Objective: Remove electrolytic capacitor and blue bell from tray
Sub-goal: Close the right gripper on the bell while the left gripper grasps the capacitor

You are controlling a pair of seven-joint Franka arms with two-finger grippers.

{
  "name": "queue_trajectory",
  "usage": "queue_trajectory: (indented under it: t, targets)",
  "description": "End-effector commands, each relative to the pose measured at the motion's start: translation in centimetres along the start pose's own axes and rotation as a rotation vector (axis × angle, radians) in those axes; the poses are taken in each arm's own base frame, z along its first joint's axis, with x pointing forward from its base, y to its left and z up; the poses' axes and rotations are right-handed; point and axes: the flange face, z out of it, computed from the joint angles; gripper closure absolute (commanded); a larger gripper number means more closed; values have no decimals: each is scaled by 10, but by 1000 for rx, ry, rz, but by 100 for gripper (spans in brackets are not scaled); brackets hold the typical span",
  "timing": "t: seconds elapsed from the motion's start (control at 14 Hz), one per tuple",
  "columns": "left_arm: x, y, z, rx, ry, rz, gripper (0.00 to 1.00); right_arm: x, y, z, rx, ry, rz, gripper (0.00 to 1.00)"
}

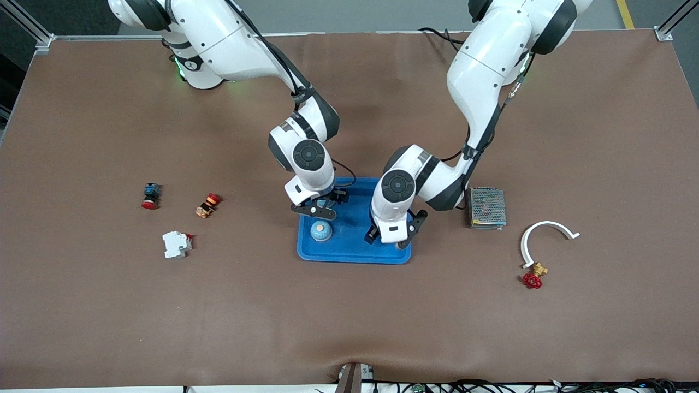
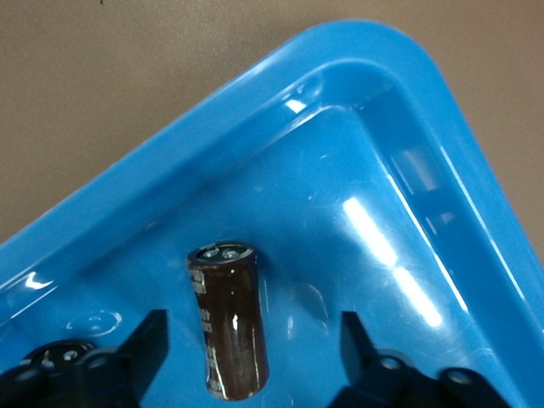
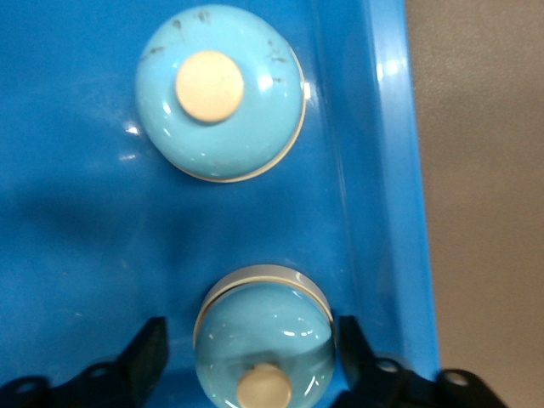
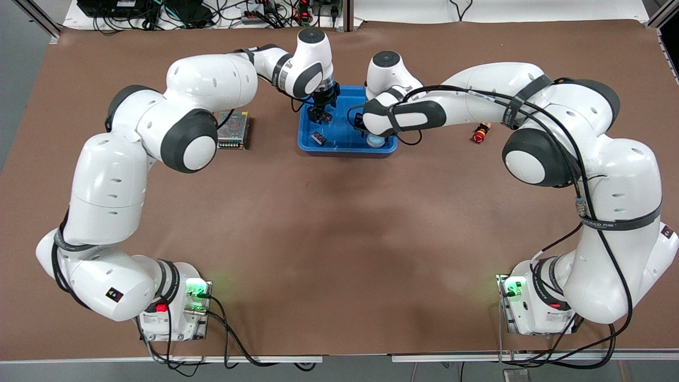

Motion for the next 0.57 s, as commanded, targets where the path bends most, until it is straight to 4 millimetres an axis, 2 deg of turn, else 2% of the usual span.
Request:
queue_trajectory:
  t: [0.0,0.14,0.29,0.5]
  targets:
    - [2,3,-4,-13,25,-8,53,-3,-1,1,7,-1,20,100]
    - [4,3,-5,-10,26,-10,71,-2,-3,-2,13,3,73,100]
    - [8,4,-10,-10,27,-13,78,2,-9,-13,28,6,76,100]
    - [15,5,-25,5,44,-8,79,15,-14,-41,69,-61,138,100]
